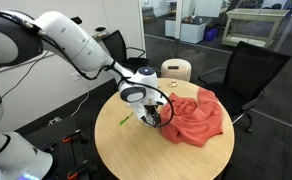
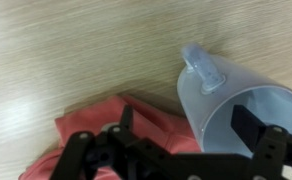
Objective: Move the white mug to the right
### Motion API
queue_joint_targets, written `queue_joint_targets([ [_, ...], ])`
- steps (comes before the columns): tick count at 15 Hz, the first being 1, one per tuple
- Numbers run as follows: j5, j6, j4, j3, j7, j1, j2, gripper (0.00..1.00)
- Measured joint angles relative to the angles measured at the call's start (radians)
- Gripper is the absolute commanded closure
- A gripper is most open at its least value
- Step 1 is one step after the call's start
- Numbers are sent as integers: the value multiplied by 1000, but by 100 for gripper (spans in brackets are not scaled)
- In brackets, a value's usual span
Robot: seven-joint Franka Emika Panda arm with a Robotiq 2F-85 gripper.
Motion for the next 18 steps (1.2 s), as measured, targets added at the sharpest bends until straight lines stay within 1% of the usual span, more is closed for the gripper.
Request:
queue_joint_targets([
  [1,-6,0,7,0,10,0,7,26],
  [2,-10,0,13,0,14,1,15,32],
  [3,-11,0,20,0,14,2,22,42],
  [5,-12,0,31,0,15,3,33,57],
  [7,-13,0,40,0,15,4,42,71],
  [10,-14,0,50,1,15,5,51,95],
  [11,-14,0,51,1,15,6,52,99],
  [12,-14,0,52,3,15,7,53,100],
  [13,-14,0,52,4,15,8,53,100],
  [14,-15,0,52,6,15,9,53,97],
  [18,-16,-3,53,6,19,17,53,97],
])
